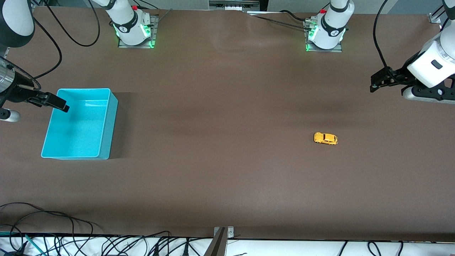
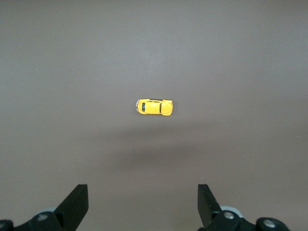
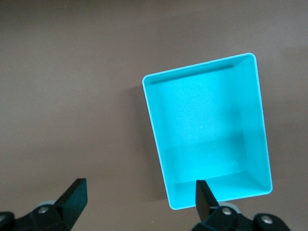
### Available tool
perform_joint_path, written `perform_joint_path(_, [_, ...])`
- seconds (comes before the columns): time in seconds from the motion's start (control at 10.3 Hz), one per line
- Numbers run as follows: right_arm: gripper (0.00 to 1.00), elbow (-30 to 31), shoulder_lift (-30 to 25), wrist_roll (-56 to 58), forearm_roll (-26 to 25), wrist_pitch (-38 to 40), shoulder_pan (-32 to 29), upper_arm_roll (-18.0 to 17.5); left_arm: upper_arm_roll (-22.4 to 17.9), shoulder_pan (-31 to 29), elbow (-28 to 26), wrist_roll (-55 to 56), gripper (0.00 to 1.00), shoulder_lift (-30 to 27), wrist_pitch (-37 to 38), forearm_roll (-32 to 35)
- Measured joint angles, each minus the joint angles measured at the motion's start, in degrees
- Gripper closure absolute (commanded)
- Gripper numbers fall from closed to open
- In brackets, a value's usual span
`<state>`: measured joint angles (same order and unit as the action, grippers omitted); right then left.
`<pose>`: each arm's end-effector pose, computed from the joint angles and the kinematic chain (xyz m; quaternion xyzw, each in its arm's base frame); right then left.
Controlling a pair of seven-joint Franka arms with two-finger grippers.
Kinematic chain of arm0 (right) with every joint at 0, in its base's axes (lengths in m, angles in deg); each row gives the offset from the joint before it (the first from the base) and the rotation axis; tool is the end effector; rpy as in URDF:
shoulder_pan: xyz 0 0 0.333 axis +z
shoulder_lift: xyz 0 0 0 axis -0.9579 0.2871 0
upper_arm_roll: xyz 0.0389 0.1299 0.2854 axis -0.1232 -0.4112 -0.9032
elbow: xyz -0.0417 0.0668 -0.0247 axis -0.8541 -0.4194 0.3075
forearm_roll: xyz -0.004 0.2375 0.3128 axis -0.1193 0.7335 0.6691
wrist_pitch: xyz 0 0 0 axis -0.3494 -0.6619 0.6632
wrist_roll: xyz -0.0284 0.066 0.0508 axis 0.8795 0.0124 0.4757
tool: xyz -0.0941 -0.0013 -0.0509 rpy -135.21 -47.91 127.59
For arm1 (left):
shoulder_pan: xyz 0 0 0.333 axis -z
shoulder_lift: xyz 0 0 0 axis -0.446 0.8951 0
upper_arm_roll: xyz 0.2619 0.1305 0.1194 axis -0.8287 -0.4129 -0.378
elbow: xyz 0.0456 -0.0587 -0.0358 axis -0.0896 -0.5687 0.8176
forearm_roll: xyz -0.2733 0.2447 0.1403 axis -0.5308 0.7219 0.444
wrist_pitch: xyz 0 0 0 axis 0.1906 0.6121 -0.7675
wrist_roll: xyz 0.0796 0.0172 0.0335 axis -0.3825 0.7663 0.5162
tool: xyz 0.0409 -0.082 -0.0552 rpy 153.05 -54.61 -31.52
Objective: Wind up and store yellow beetle car
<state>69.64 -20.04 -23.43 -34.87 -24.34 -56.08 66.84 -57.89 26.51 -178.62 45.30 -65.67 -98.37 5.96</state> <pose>0.5899 -0.0261 0.5367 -0.9948 0.1002 0.0016 0.0162 0.5606 -0.0420 0.6009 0.9986 -0.0406 -0.0322 0.0087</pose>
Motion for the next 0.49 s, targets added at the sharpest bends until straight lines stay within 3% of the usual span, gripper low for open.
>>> perform_joint_path(0.49, [0.00,-0.01,0.07,0.01,0.00,-0.13,-0.01,0.12,-0.06,-0.13,0.00,0.00,0.00,0.77,0.00,0.03])
